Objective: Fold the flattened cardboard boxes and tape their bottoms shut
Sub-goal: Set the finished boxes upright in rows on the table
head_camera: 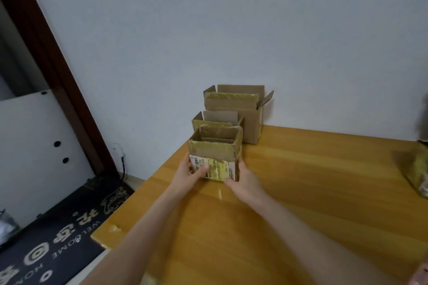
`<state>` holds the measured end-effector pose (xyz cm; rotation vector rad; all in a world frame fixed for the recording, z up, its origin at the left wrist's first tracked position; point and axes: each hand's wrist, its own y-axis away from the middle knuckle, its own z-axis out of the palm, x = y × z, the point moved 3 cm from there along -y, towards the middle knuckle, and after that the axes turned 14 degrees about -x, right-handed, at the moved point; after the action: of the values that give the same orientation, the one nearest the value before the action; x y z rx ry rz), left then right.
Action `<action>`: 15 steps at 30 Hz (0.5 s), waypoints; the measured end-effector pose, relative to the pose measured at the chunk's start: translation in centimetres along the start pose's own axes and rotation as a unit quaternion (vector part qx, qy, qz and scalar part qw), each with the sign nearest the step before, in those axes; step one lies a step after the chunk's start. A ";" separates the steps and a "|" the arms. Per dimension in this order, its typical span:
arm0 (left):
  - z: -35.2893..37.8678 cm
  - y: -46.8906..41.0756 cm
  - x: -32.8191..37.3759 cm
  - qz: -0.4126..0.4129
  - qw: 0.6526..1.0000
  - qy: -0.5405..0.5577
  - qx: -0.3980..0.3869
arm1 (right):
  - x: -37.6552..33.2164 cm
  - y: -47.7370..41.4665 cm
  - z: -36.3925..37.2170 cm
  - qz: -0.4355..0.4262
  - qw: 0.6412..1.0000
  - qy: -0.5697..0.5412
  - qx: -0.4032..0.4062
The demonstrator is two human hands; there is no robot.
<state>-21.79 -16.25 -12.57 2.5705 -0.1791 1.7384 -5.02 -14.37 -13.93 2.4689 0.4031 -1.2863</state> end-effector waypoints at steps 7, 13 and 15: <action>-2.6 -2.8 -1.0 0.000 1.000 0.023 0.001 | -1.3 -3.9 1.3 0.010 1.000 0.010 -0.006; -3.4 -4.3 -1.8 -0.015 1.000 0.019 0.017 | -1.4 -5.1 1.2 0.010 1.000 0.000 -0.012; -3.6 -4.2 -2.3 -0.019 1.000 0.013 0.020 | -1.2 -4.8 0.9 0.007 1.000 -0.010 -0.017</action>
<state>-25.43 -11.55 -13.20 2.5591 -0.0954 1.7803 -8.27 -10.52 -14.14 2.4237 0.3973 -1.2874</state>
